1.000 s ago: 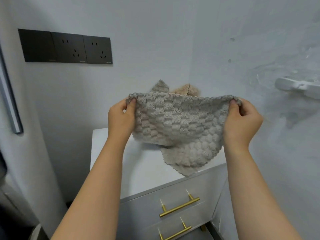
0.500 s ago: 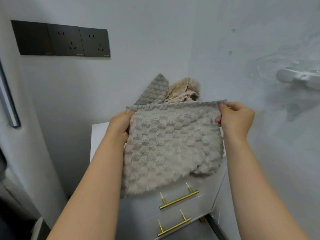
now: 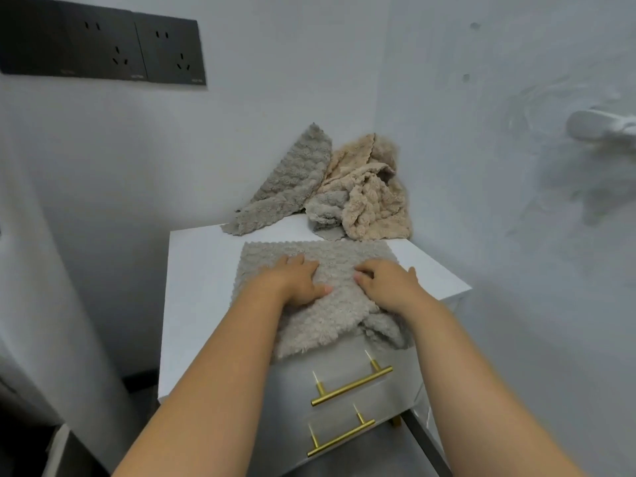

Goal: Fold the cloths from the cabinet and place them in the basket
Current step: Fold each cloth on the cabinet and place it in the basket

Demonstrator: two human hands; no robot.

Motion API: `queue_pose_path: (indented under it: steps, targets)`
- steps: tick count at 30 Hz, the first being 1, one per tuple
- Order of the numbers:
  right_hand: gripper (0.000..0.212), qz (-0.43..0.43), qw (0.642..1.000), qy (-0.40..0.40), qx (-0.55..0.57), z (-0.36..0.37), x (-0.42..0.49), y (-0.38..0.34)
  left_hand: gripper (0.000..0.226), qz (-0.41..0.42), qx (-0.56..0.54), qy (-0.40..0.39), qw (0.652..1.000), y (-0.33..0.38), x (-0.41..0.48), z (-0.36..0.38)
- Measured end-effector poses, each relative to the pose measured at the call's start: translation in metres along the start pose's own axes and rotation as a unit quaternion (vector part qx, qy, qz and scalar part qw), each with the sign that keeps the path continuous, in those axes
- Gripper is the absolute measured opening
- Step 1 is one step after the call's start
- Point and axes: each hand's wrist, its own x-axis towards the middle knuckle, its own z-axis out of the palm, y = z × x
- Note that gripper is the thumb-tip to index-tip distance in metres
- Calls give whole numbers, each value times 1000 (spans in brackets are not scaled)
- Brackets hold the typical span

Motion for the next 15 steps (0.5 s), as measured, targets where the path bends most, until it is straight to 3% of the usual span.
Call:
queue_pose_path:
  steps: [3,5,9,12,15]
  targets:
    - [35,36,994,95,-35,0,0,4,71,-1,4,33,999,-8,8,8]
    - [30,75,982,174,0,-6,-6,5,65,1,-11,72,997,-11,9,11]
    - [19,136,966,211,67,-15,-23,9,58,-29,41,222,974,-4,4,12]
    - [41,162,964,198,67,-13,-36,12,45,-2,51,262,964,10,-1,4]
    - [80,223,965,104,93,-9,-51,14,36,50,-17,185,981,24,-11,-4]
